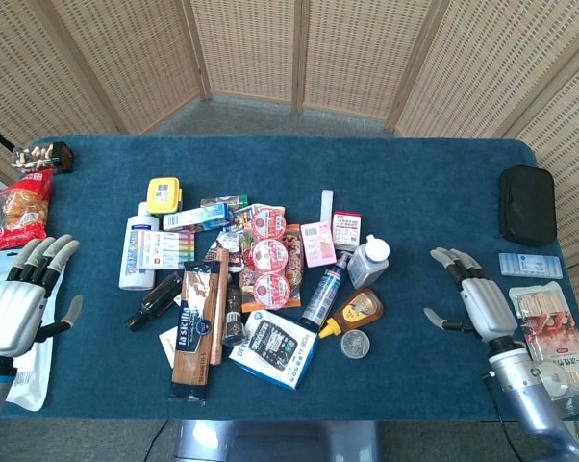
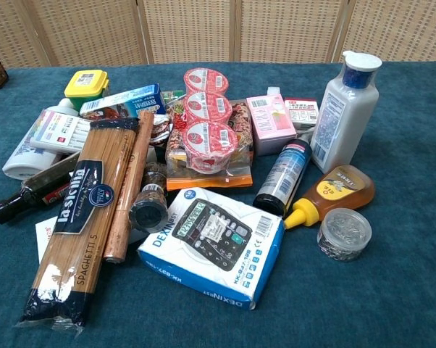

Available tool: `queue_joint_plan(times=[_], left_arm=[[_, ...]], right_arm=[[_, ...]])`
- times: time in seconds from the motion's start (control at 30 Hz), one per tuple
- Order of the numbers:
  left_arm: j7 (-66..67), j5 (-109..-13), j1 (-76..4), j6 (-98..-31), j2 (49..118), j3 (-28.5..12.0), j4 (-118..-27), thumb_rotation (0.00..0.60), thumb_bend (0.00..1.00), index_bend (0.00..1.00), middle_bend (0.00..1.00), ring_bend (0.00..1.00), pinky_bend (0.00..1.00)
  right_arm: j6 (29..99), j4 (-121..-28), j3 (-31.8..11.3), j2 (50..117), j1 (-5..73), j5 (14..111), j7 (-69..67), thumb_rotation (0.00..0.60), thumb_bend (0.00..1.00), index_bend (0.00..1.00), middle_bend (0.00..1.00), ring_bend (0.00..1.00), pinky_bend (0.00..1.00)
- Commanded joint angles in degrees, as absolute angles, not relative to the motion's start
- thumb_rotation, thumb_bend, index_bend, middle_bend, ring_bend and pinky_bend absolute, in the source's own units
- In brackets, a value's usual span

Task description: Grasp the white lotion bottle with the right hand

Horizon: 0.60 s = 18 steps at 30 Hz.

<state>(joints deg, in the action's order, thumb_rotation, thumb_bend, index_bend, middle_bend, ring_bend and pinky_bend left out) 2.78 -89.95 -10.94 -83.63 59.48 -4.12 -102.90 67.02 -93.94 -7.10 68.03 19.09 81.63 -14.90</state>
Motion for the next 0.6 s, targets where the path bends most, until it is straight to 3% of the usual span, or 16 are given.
queue_joint_plan(times=[0.03, 0.6], left_arm=[[2.59, -90.10, -10.61, -84.16, 59.18, -4.00, -102.91, 0.533, 0.52, 0.00, 0.02, 0.02, 0.00], [2.72, -90.54, -9.53, -85.77, 58.13, -3.57, -103.37, 0.534, 0.51, 0.00, 0.02, 0.02, 0.00]], right_arm=[[62.61, -92.45, -7.48, 69.30, 22.20, 82.71, -22.28, 0.555, 0.23, 0.00, 0.00, 0.00, 0.00], [60.19, -83.04, -8.92, 74.62, 27.33, 85.23, -43.90, 0.548, 0.21, 0.00, 0.00, 0.00, 0.00]])
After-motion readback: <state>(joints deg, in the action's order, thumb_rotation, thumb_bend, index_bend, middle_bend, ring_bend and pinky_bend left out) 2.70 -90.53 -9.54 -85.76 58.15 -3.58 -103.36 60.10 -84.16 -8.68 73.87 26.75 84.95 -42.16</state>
